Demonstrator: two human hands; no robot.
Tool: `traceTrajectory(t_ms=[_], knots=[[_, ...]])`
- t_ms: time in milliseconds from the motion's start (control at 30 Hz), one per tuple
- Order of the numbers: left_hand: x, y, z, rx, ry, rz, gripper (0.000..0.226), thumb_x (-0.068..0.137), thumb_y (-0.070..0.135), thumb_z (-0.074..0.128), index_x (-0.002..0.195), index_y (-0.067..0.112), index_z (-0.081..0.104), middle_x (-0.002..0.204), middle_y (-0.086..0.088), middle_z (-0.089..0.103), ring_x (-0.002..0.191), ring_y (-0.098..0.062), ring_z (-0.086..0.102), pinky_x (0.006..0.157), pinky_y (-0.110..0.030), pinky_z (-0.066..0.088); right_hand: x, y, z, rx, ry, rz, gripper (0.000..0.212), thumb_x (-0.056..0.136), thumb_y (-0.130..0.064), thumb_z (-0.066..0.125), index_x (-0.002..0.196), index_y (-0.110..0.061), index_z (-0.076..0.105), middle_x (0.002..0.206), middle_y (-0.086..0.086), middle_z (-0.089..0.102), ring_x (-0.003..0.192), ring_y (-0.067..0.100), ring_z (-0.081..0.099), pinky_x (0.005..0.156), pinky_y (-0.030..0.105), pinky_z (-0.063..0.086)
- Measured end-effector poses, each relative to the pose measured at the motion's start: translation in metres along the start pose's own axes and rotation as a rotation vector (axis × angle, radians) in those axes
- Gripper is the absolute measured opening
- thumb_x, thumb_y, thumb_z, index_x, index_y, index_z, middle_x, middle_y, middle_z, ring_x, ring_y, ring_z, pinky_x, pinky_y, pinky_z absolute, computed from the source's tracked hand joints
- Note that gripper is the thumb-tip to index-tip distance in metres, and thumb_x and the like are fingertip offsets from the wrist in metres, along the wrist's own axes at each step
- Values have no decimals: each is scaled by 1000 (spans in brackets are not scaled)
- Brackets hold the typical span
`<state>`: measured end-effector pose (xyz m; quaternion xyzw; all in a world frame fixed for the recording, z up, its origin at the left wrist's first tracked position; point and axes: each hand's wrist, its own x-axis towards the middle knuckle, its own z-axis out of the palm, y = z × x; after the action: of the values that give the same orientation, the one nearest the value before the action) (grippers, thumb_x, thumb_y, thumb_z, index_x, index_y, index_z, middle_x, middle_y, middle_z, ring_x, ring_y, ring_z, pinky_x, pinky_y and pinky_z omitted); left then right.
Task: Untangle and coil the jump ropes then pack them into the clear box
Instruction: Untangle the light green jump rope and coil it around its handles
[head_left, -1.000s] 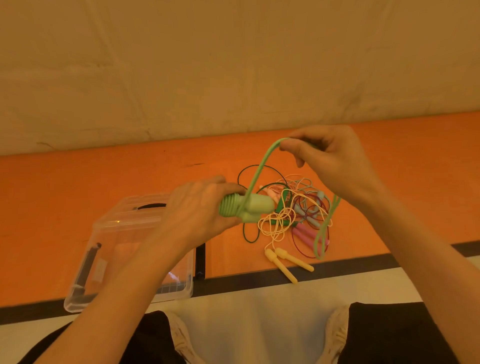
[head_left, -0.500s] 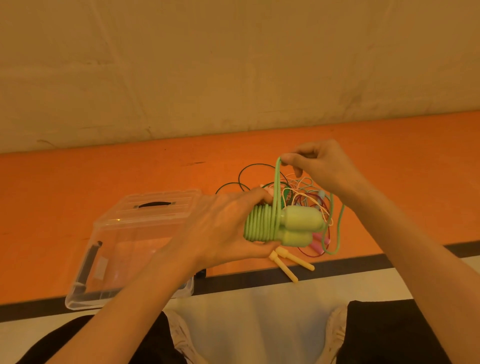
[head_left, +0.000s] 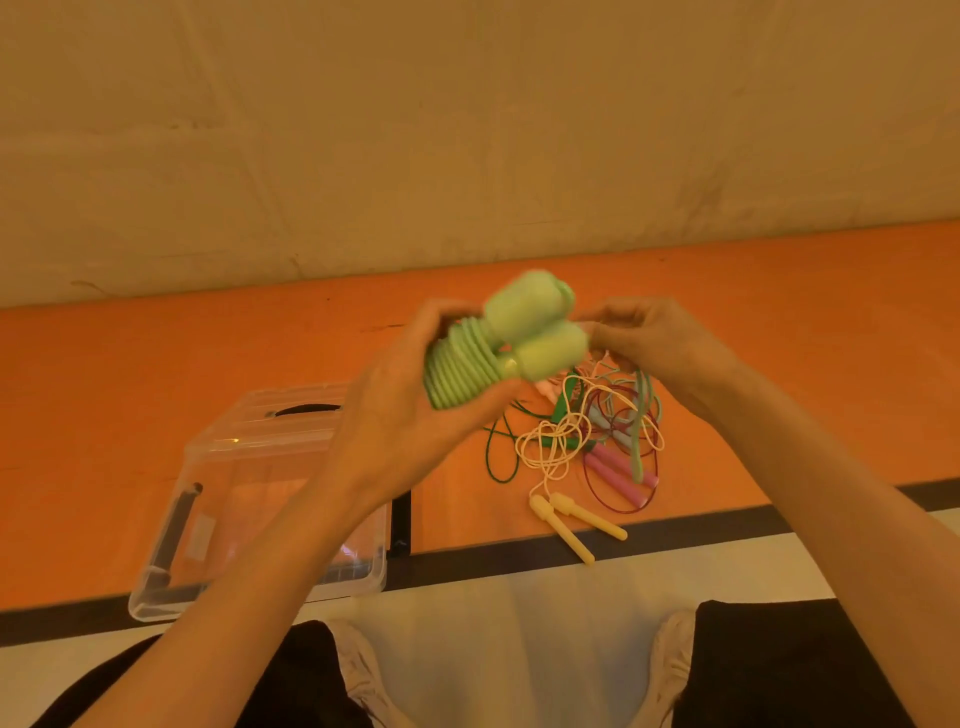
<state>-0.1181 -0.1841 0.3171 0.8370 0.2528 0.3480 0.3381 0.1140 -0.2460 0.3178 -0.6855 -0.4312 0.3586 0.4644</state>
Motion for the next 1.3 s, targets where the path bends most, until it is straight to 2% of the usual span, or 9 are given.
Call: traceTrajectory(t_ms=[133,367,533,733,800,900,1033,1200,1300], knots=[[7,-6,-5,-100,202,-164,41,80,46,66,112,26,51,90,15,58,73,2,53,62,-14,41,-5,1,0,-87,-108,17,6,84,-27,70,82,-25,75,64,-2,66,46,2,41,46,14,33],[15,-15,-10,-201,310,-276,38,81,44,70,109,22,55,91,4,64,78,-12,60,69,-35,51,-17,6,3,-154,-247,27,9,85,-24,68,87,-23,77,75,8,72,66,20,50,62,33,41],[16,-23,-14,-113,287,-281,45,77,56,71,110,30,56,108,1,61,90,-21,64,75,-40,54,-28,-1,-1,-174,-401,58,13,88,-20,66,80,-19,76,60,-4,66,52,8,51,51,18,41],[17,-19,-5,-165,270,-314,40,80,43,71,112,23,56,88,7,64,74,-8,59,65,-24,46,-42,-7,13,-196,-653,29,24,90,-15,64,70,-26,74,62,-3,70,49,4,57,58,15,46],[17,-19,-3,-125,261,-306,41,80,39,73,113,22,56,87,11,62,71,0,55,64,-17,44,-44,-8,16,-188,-685,-3,22,89,-16,65,75,-28,76,71,1,71,57,8,60,63,20,48],[16,-21,-3,-65,244,-302,43,77,38,77,112,22,57,86,12,61,68,5,53,61,-13,42,-48,-17,10,-131,-697,-20,15,90,-10,61,85,-10,75,63,-5,69,53,6,59,59,15,47],[14,-26,-4,81,222,-272,49,77,54,71,116,29,56,96,12,63,83,-6,58,69,-32,48,-49,-22,1,-66,-665,-64,13,85,-19,63,87,-13,74,65,-1,69,52,7,58,58,18,46],[9,-21,0,442,146,-79,59,85,58,57,135,29,45,118,8,57,97,-12,55,68,-33,45,-48,-24,1,9,-616,-92,16,88,-26,63,79,-24,76,64,2,63,55,8,52,53,13,41],[7,-20,3,534,81,-71,62,87,58,47,139,25,38,118,0,56,92,-20,57,63,-33,44,-47,-25,1,20,-595,-98,19,88,-32,58,82,-23,74,63,-1,55,56,10,45,52,16,37]])
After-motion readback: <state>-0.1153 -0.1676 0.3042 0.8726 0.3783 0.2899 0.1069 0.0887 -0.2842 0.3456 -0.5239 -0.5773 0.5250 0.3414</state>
